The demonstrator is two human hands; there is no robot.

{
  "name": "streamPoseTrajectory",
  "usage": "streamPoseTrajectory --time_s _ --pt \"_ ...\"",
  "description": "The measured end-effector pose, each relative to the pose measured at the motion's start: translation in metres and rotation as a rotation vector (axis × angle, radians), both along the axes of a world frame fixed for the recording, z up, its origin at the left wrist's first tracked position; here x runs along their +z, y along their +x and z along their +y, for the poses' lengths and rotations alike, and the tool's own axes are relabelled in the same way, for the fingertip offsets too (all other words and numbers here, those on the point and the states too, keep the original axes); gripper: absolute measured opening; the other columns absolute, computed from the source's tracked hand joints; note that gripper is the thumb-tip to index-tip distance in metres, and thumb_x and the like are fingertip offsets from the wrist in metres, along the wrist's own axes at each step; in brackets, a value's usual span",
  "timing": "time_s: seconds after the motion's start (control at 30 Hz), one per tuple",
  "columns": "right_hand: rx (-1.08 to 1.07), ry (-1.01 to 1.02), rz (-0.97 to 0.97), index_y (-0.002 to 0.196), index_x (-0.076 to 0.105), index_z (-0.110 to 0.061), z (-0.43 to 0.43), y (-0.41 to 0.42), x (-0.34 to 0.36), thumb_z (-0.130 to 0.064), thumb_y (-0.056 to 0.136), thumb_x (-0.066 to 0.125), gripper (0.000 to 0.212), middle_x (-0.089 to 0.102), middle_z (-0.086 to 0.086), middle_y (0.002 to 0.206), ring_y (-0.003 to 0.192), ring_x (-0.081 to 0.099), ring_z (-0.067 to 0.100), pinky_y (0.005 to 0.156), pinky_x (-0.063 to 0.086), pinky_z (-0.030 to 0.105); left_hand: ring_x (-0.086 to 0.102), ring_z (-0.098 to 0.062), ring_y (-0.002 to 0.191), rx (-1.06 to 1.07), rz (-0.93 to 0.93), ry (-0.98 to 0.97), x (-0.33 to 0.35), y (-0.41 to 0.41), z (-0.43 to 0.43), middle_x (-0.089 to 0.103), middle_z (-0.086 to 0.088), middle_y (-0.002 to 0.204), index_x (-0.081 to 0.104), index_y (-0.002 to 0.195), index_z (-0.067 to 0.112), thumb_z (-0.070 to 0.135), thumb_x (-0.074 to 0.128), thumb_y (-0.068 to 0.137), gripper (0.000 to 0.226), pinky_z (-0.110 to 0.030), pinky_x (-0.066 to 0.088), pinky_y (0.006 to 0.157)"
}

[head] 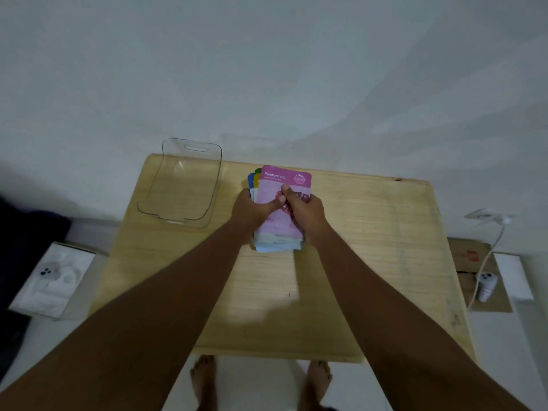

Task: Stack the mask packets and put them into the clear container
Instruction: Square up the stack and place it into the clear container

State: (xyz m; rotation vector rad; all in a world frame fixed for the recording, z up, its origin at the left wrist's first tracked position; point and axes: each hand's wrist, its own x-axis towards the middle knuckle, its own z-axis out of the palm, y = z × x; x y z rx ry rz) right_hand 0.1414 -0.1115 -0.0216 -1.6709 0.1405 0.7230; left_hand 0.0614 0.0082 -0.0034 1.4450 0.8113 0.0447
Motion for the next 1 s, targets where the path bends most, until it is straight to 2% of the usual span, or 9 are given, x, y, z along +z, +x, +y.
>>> streamPoseTrajectory --time_s 0.07,0.23,0.4,0.5,0.6,0.7,0.8,0.87,1.0 --pt "0.036 0.0 -0.033 0.097 0.075 -0.02 0.004 -0.002 0.004 -0.045 0.086 0.073 0.028 0.079 0.002 0.092 0.085 0.076 0.019 0.075 0.061 0.033 0.072 -0.025 0.098 0.001 0.045 0.004 0.003 0.001 -0.004 0.07 -0.011 0.11 0.053 0.123 0.005 0.045 0.087 0.062 0.08 -0.043 0.06 0.082" --pt "0.065 0.064 0.02 0.084 0.071 -0.014 0.017 -0.002 0.021 -0.027 0.088 0.059 0.018 0.068 0.008 0.075 0.073 0.064 0.026 0.051 0.045 0.027 0.058 -0.023 0.107 0.045 0.119 0.087 0.017 0.003 -0.004 0.048 -0.011 0.116 0.025 0.125 0.003 0.037 0.077 0.083 0.075 -0.037 0.052 0.09" --pt "0.122 0.15 -0.034 0.085 0.074 -0.008 0.036 -0.001 0.059 -0.01 0.091 0.06 0.015 0.073 0.008 0.082 0.074 0.067 0.016 0.064 0.053 0.025 0.07 -0.029 0.098 0.166 0.08 0.061 0.041 0.004 0.032 0.065 -0.013 0.114 0.047 0.126 0.002 0.053 0.083 0.059 0.091 -0.047 0.059 0.085" --pt "0.161 0.115 -0.146 0.099 0.073 -0.004 0.056 0.0 0.083 -0.012 0.094 0.063 0.014 0.073 0.011 0.09 0.076 0.07 0.017 0.06 0.056 0.02 0.073 -0.033 0.087 0.161 0.007 0.035 0.065 -0.001 0.062 0.074 -0.016 0.099 0.068 0.102 0.007 0.046 0.076 0.072 0.049 -0.05 0.061 0.08" --pt "0.128 0.072 -0.245 0.094 0.067 -0.014 0.084 -0.001 0.101 -0.021 0.093 0.069 0.007 0.073 0.009 0.096 0.088 0.072 0.022 0.077 0.061 0.032 0.072 -0.027 0.08 0.05 -0.047 0.051 0.089 -0.01 0.102 0.073 -0.012 0.091 0.068 0.086 0.011 0.027 0.072 0.088 0.017 -0.041 0.061 0.073" --pt "0.089 0.09 -0.324 0.107 0.064 -0.006 0.116 -0.009 0.113 -0.024 0.091 0.073 0.025 0.073 0.005 0.097 0.082 0.072 0.009 0.074 0.059 0.023 0.07 -0.015 0.074 -0.089 -0.18 0.107 0.105 -0.02 0.144 0.072 -0.012 0.098 0.069 0.103 0.004 0.019 0.073 0.088 0.021 -0.028 0.058 0.062" --pt "0.069 0.087 -0.435 0.105 0.065 -0.006 0.148 -0.023 0.121 -0.022 0.093 0.07 0.02 0.071 -0.002 0.088 0.068 0.069 -0.004 0.062 0.054 0.013 0.071 -0.013 0.078 -0.12 -0.285 0.17 0.114 -0.028 0.18 0.071 -0.015 0.105 0.067 0.111 0.003 0.013 0.073 0.087 0.026 -0.028 0.06 0.068" --pt "0.021 0.078 -0.486 0.11 0.064 -0.002 0.168 -0.032 0.121 -0.023 0.092 0.071 0.028 0.073 0.005 0.095 0.08 0.071 0.006 0.072 0.057 0.023 0.07 -0.017 0.086 -0.15 -0.335 0.25 0.113 -0.03 0.197 0.07 -0.012 0.108 0.064 0.107 0.01 0.014 0.074 0.087 0.023 -0.033 0.06 0.078" --pt "-0.046 0.074 -0.569 0.116 0.058 -0.004 0.197 -0.042 0.103 -0.026 0.089 0.073 0.039 0.07 0.014 0.109 0.099 0.071 0.024 0.086 0.06 0.039 0.066 -0.015 0.095 -0.141 -0.356 0.365 0.095 -0.027 0.223 0.064 -0.006 0.114 0.053 0.124 0.004 0.016 0.074 0.087 0.044 -0.023 0.056 0.078"
